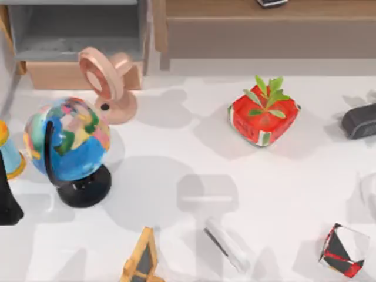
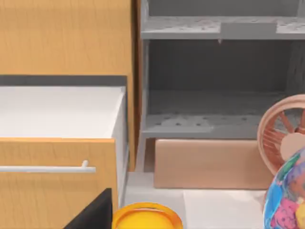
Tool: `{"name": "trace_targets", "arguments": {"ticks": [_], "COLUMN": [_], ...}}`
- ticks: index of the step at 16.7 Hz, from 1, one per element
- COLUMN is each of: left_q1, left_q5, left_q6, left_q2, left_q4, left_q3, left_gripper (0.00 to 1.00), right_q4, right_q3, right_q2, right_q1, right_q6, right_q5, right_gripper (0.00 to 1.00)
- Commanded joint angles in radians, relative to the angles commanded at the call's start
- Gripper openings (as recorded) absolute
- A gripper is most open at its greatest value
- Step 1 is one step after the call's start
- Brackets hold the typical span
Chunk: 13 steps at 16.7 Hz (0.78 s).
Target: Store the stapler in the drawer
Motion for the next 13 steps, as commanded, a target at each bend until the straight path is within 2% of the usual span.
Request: {"name": "trace_targets", "arguments": {"ticks": [3,6,9,13], "left_q1": [-0.004,-0.042,-0.119,-0.274], "left_q5": [0.004,0.03,0.066,0.104], "left_q6": [-0.009,-0.099,-0.267,-0.573], "left_q2": [0.01,0.104,0.293,0.684], "left_q4": [-0.007,-0.068,-0.184,-0.396], "left_q3": [0.01,0.103,0.29,0.643], "left_gripper": [1.0,1.0,1.0,1.0], "right_q4": [0.0,0.0,0.0,0.0], "right_q3": [0.0,0.0,0.0,0.0], "right_q2": [0.0,0.0,0.0,0.0], "right_q1": [0.0,0.0,0.0,0.0], "right_q6": [0.0,0.0,0.0,0.0], "right_q5": [0.0,0.0,0.0,0.0], "right_gripper": [1.0,1.0,1.0,1.0]}}
